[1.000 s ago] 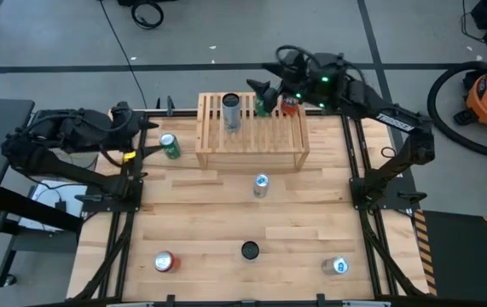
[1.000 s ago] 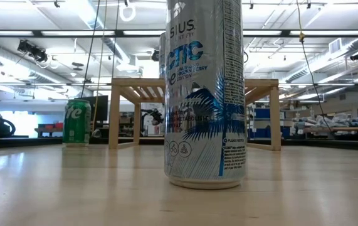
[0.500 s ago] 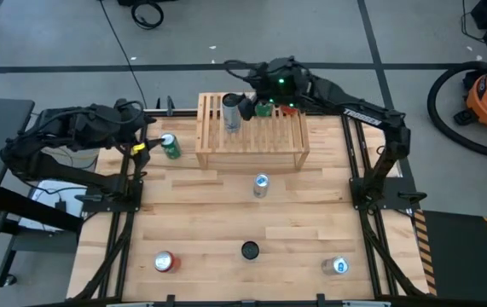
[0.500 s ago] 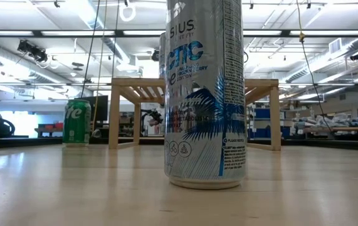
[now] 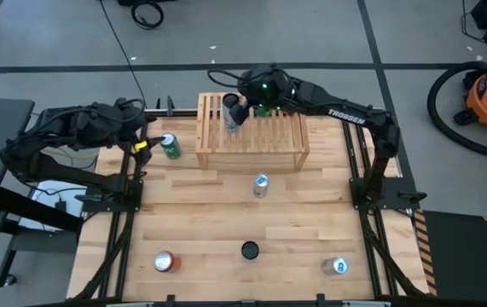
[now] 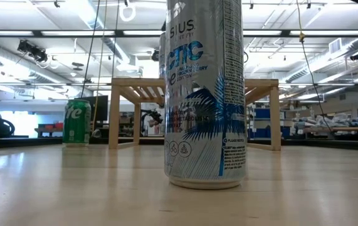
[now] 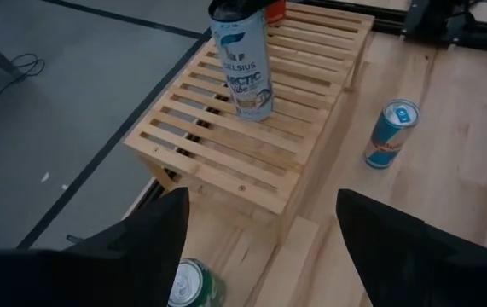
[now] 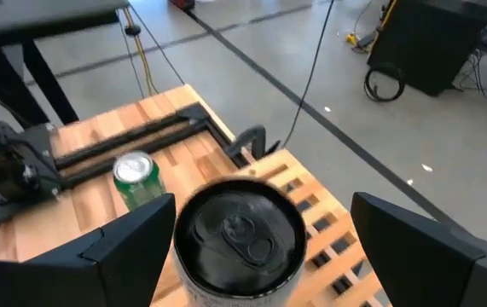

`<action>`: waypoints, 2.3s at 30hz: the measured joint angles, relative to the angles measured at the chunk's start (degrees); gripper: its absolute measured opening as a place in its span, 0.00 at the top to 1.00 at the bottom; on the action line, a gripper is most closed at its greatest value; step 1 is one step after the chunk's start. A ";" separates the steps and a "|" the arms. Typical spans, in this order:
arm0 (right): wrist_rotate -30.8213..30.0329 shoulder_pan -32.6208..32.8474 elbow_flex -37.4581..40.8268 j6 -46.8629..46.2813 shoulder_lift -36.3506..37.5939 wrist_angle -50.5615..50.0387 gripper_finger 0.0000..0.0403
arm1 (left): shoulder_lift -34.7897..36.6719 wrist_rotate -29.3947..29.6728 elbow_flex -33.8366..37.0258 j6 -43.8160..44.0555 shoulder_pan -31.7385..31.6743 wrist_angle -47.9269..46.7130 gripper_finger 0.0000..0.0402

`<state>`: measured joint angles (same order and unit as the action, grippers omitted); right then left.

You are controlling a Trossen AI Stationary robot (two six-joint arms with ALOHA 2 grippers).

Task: Place canned beverage on shelf
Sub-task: Put the left white blue soda can on the shelf

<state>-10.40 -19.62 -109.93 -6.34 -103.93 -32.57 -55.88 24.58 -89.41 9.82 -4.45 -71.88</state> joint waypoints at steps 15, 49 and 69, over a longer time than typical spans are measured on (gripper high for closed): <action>1.32 -0.07 0.02 0.66 -0.73 1.89 0.10 | 0.00 0.04 0.00 -0.13 0.00 -0.07 0.25; 3.16 -0.02 -0.76 -0.62 -1.42 -0.40 0.10 | 0.00 0.04 -0.02 -1.31 0.00 -0.98 0.25; 4.40 -1.38 -0.76 1.45 -1.96 -0.40 0.30 | 0.02 0.04 -0.04 -1.53 0.02 -1.01 0.25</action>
<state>-6.00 -21.00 -110.69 -4.89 -105.89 -32.98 -55.86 24.62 -89.45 8.29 -4.43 -72.88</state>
